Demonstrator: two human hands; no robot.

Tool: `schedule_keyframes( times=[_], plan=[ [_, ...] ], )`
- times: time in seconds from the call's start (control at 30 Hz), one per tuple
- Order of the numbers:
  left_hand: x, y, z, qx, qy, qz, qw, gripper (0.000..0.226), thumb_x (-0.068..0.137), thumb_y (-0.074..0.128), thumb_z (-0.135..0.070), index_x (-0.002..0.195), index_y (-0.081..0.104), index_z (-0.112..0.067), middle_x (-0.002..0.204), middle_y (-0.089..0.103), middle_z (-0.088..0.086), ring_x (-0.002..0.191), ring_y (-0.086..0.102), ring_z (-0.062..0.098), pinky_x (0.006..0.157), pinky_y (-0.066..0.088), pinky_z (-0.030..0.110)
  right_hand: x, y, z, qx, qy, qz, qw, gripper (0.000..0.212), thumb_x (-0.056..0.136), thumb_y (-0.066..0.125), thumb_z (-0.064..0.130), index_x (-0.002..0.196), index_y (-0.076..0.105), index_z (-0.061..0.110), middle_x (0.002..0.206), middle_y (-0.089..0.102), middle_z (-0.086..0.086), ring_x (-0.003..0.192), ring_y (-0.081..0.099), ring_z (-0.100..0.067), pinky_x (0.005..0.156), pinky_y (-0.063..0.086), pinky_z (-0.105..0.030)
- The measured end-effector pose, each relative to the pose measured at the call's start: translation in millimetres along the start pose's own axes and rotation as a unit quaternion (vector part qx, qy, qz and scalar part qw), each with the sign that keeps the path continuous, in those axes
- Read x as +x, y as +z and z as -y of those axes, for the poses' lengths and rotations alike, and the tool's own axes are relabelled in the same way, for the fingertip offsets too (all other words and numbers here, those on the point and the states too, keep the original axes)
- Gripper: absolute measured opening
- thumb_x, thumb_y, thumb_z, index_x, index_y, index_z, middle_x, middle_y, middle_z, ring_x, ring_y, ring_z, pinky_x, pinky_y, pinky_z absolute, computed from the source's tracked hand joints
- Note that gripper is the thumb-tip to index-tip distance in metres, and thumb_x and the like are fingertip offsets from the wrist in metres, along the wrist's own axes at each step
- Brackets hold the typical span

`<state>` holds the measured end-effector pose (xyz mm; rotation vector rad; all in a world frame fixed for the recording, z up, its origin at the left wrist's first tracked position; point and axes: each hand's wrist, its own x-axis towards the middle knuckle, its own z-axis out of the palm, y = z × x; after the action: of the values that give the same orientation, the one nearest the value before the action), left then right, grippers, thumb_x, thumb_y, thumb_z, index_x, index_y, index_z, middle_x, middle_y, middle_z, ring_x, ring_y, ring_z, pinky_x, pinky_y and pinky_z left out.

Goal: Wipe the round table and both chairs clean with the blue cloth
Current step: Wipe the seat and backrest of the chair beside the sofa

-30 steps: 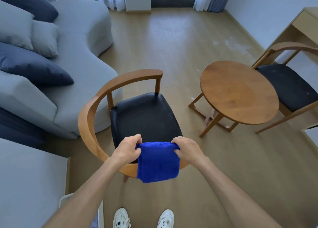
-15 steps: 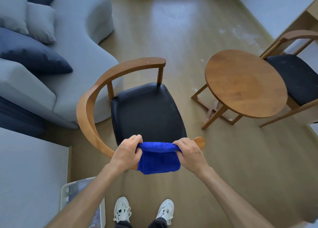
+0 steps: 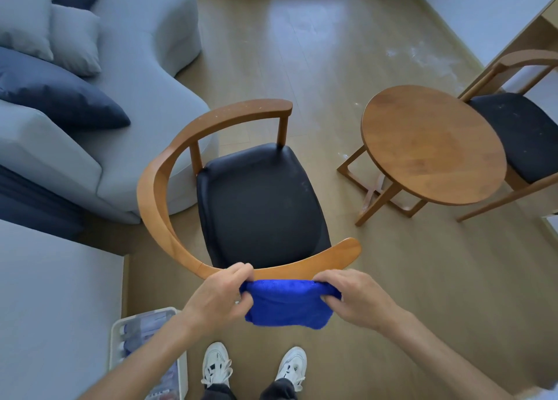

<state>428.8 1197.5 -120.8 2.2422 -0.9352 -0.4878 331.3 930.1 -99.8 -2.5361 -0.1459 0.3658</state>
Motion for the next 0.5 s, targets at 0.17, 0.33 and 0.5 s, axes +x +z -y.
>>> schedule_keyframes(
  times=[0.17,0.33,0.5],
  plan=[
    [48,11,30,0.030,-0.099,0.002,0.995,0.013,0.083,0.055,-0.006,0.082,0.048,-0.016,0.075,0.054,-0.004,0.067,0.052,0.011,0.059,0.045,0.024,52,20,-21,-0.050,0.072,-0.036,0.995,0.016,0.091,0.053,0.016,0.105,0.060,0.016,0.095,0.066,0.001,0.087,0.059,-0.014,0.081,0.048,-0.028],
    [77,15,43,0.046,-0.124,-0.001,0.991,0.012,0.084,0.052,-0.003,0.081,0.047,-0.013,0.074,0.054,-0.001,0.068,0.053,0.016,0.059,0.046,0.029,85,36,-31,-0.106,0.120,-0.096,0.982,0.015,0.088,0.047,0.008,0.098,0.057,0.013,0.094,0.063,-0.001,0.088,0.055,-0.020,0.082,0.042,-0.031],
    [87,14,46,0.072,-0.108,-0.058,0.990,0.007,0.086,0.051,-0.001,0.087,0.051,-0.008,0.078,0.056,0.005,0.069,0.055,0.022,0.062,0.049,0.035,90,38,-30,-0.138,0.089,-0.161,0.973,0.012,0.082,0.055,-0.003,0.085,0.063,0.006,0.079,0.064,-0.007,0.075,0.059,-0.026,0.069,0.048,-0.038]
  ],
)
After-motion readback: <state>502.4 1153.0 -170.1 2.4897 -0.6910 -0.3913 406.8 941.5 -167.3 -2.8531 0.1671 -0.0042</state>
